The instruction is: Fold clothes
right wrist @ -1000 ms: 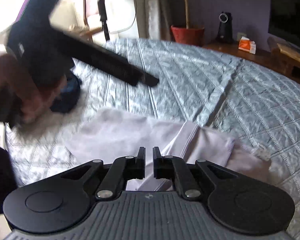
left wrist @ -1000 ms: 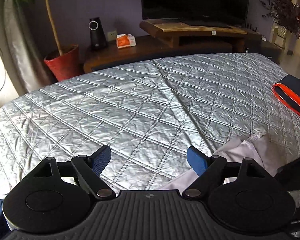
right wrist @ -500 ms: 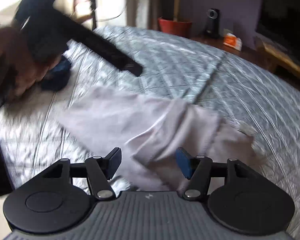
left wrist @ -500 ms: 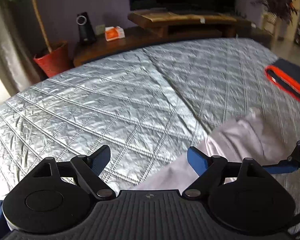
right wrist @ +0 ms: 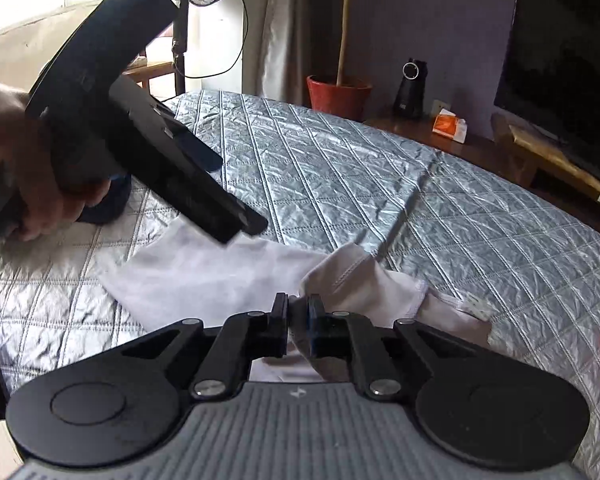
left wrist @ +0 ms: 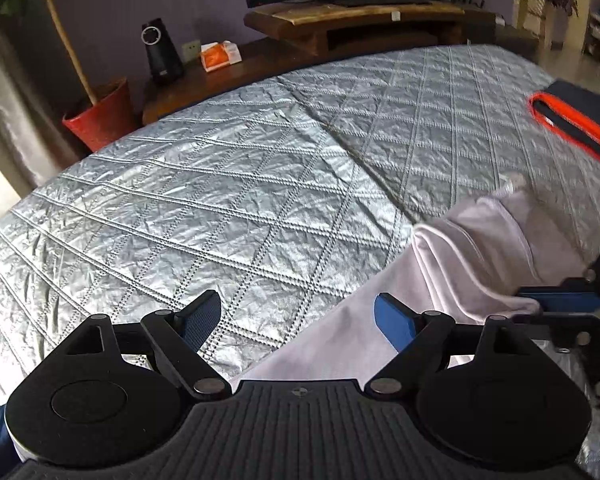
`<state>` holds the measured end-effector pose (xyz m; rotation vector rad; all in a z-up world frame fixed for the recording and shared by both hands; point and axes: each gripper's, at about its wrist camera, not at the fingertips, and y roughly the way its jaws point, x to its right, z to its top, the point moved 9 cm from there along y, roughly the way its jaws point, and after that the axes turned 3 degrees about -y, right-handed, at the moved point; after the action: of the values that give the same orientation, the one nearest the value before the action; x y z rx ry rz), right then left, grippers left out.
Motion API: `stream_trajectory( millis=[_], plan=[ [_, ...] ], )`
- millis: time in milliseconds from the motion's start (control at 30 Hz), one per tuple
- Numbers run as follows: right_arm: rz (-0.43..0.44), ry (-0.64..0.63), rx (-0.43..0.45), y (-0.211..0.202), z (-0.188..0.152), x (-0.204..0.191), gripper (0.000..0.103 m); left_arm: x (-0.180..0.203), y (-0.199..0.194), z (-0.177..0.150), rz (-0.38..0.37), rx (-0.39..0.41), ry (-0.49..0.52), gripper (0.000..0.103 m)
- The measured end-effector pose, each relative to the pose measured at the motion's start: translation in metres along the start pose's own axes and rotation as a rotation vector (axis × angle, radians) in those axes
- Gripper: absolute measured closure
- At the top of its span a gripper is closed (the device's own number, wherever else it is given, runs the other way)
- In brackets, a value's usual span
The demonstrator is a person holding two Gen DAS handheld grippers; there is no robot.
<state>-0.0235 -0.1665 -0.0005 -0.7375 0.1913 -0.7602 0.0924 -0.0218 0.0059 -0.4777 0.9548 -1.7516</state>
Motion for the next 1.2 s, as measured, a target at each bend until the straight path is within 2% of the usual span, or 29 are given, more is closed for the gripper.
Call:
stream_trajectory(
  millis=[67, 133, 200, 300, 500, 633, 733, 867, 967, 1067, 1133, 1200],
  plan=[
    [0.013, -0.023, -0.033, 0.015, -0.003, -0.004, 0.092, 0.001, 0.001, -0.002, 0.005, -0.006, 0.013, 0.015],
    [0.017, -0.048, -0.071, 0.026, -0.010, -0.008, 0.078, -0.002, 0.002, -0.003, 0.013, -0.009, 0.013, 0.015],
    [0.013, -0.060, -0.070, 0.028, -0.013, -0.009, 0.069, -0.005, 0.003, -0.004, 0.022, -0.014, 0.009, 0.015],
    [0.004, -0.079, -0.061, 0.030, -0.010, -0.007, 0.062, -0.006, 0.006, -0.008, 0.034, -0.030, 0.029, 0.015],
    [-0.025, -0.173, -0.077, 0.040, -0.013, -0.010, 0.063, -0.001, 0.013, -0.018, 0.028, -0.064, 0.071, 0.015],
    [-0.024, -0.198, -0.065, 0.036, -0.013, -0.010, 0.083, -0.002, 0.015, -0.021, 0.034, -0.072, 0.076, 0.015],
    [-0.021, -0.192, -0.056, 0.029, -0.010, -0.007, 0.088, -0.002, 0.017, -0.023, 0.036, -0.081, 0.081, 0.015],
    [-0.010, -0.174, -0.034, 0.017, -0.008, -0.004, 0.089, 0.002, 0.023, -0.030, 0.036, -0.107, 0.102, 0.015],
    [0.030, -0.146, -0.003, 0.011, -0.002, -0.001, 0.089, 0.002, 0.024, -0.032, 0.039, -0.109, 0.111, 0.015],
    [0.053, -0.197, 0.022, 0.002, 0.002, -0.007, 0.090, 0.000, 0.024, -0.031, 0.042, -0.106, 0.103, 0.015],
    [0.066, -0.241, 0.019, 0.000, -0.002, -0.011, 0.090, -0.003, 0.024, -0.030, 0.048, -0.104, 0.096, 0.015],
    [0.085, -0.261, -0.025, 0.007, -0.013, -0.013, 0.089, -0.006, 0.024, -0.029, 0.055, -0.100, 0.084, 0.015]
  ],
)
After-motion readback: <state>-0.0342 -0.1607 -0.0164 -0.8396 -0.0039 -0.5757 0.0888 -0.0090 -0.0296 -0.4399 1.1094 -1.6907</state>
